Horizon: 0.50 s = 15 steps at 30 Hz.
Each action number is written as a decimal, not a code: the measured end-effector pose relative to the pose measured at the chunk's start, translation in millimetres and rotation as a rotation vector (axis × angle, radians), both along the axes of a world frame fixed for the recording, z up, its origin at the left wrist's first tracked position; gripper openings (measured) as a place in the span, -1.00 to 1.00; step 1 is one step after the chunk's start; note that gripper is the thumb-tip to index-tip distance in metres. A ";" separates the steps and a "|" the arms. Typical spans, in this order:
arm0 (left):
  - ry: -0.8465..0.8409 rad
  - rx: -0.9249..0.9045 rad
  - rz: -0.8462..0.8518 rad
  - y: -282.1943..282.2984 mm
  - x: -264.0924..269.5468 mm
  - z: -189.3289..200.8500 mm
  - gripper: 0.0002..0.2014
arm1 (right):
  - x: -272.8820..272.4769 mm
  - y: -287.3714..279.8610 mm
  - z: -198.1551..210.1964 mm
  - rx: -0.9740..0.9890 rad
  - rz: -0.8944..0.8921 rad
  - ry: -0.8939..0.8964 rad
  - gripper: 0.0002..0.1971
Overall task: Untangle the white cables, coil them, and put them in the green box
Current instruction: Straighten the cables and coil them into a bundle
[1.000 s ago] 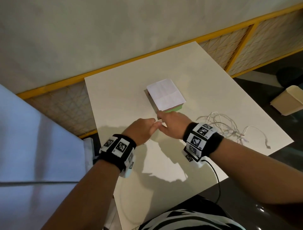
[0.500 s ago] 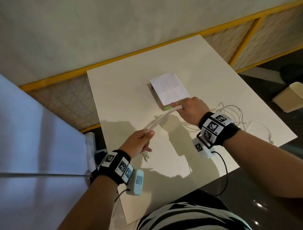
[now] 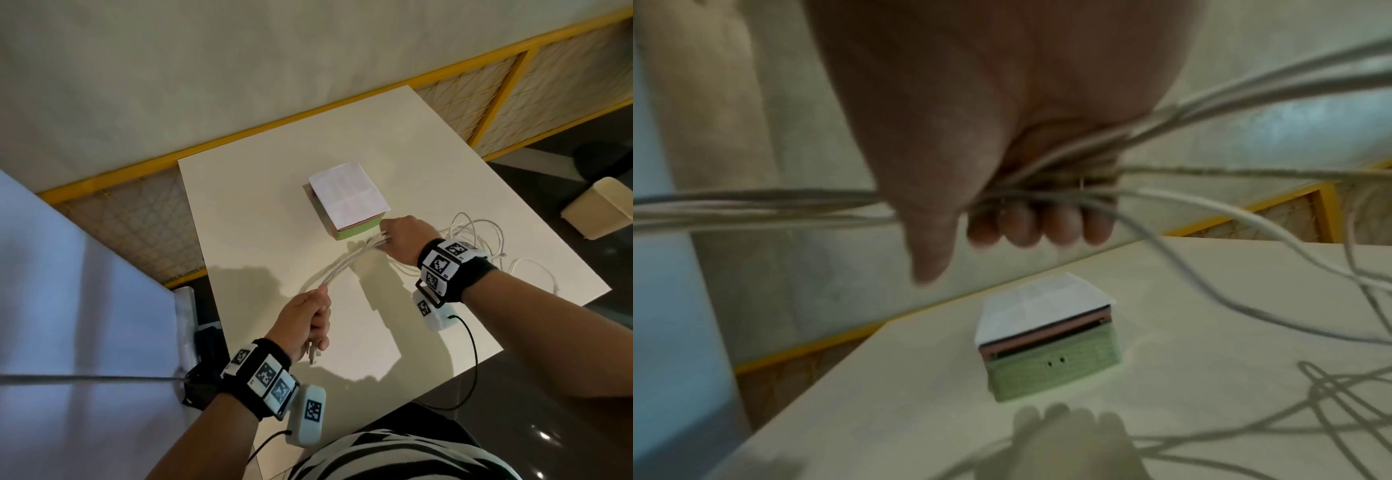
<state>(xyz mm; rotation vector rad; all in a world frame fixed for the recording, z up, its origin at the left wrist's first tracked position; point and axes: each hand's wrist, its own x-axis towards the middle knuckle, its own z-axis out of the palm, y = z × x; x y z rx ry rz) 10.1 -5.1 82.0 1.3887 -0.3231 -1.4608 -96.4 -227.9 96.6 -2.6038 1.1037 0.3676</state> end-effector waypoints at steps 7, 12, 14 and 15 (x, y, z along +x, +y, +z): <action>-0.037 -0.027 -0.005 -4.0 1.7 4.7 -0.58 | -2.2 41.4 -3.8 -0.053 0.372 -0.028 0.08; -0.076 -0.075 -0.050 -4.6 3.4 8.4 -0.57 | 28.5 74.8 7.0 0.256 0.415 -0.274 -0.64; -0.143 -0.084 -0.052 -2.7 7.8 8.0 -0.65 | 38.2 75.4 11.8 0.310 0.348 -0.296 -0.75; -0.221 -0.082 -0.062 -2.0 11.5 6.1 -0.71 | 41.8 75.0 14.7 0.275 0.362 -0.285 -0.63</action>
